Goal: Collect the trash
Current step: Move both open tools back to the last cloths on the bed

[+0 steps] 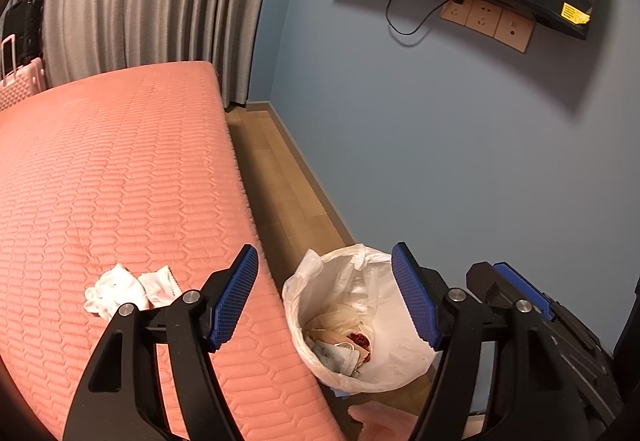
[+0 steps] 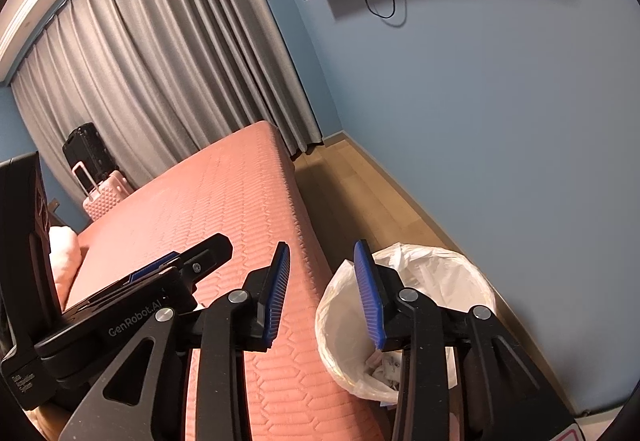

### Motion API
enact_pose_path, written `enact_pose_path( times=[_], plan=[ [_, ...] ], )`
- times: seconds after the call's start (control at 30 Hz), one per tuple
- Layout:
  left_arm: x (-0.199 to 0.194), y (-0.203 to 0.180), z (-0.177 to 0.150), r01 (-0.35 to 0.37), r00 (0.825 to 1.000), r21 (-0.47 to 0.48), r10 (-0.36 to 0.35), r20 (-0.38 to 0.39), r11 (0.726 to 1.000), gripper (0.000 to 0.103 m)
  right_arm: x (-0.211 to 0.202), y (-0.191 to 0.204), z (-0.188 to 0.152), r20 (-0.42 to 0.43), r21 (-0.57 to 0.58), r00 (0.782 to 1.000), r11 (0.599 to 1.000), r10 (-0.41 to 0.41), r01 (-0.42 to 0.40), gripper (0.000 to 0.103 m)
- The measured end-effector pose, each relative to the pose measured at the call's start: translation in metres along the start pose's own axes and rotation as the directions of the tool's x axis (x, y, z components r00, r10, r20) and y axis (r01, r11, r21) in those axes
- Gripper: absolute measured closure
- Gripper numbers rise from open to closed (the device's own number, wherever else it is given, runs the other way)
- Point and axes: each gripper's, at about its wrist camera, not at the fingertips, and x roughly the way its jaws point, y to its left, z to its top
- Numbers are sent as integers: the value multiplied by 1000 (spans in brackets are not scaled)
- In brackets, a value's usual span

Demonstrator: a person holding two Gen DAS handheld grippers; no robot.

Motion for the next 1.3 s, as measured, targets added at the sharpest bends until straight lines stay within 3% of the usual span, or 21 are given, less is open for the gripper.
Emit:
enact_pose_path(
  times=[0.4,0.7,0.87,1.3],
  plan=[
    [-6,48,-9,-43,999,-85,42,-14,995,36,17,38,-13,-42,-55,998,998,36,-38,64],
    [-10,100,-21,-117,993,-163,114,-26,980,21,39,72,-31,-98,-100,993,993,59,-69,59],
    [-4,136,-33,-179,984,-202,171,-59,963,12,59,89,-42,-141,-123,988,989,63,-80,56],
    [34,244,-75,-307,945,-313,248,-214,899,11,156,139,-94,-326,-175,945,980,37,-99,55]
  ],
)
